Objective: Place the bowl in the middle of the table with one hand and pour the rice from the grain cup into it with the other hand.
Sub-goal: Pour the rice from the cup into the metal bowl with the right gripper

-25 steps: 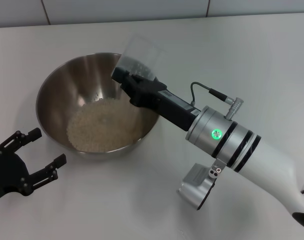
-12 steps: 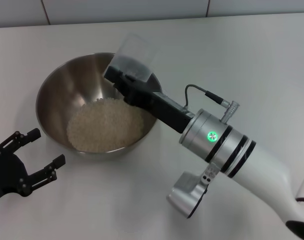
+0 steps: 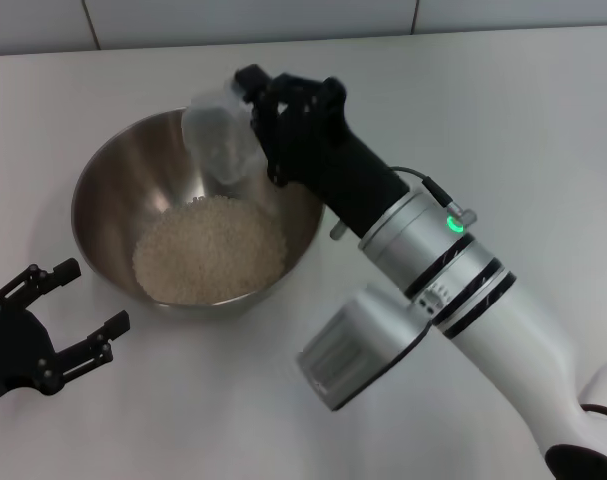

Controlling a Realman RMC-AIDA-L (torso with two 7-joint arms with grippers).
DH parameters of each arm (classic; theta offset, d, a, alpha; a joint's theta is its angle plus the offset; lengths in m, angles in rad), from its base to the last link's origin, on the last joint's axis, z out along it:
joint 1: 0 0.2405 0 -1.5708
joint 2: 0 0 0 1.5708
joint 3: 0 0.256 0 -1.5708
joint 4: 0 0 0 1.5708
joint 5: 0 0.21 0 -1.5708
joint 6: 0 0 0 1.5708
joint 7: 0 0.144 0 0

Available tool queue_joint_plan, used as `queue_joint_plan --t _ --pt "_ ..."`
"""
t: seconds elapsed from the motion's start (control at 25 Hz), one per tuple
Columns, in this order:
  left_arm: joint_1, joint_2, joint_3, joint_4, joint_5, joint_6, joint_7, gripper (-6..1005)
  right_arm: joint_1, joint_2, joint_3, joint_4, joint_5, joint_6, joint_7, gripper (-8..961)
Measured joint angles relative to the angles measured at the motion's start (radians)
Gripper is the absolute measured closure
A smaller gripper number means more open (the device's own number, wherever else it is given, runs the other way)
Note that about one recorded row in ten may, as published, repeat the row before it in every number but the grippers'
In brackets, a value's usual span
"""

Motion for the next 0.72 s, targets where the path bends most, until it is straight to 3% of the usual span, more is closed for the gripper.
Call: queue_joint_plan --t 0.4,0.72 --pt "-0.002 -0.002 -0.001 0.000 0.000 0.000 0.000 157 -0.055 -0.007 0.109 0.006 0.043 -0.052 0.698 941" --pt "-0.005 -0.003 -0.002 0.002 0.000 0.003 0.000 157 -0.115 -0.009 0.152 -0.165 0.038 -0.144 1.188 940"
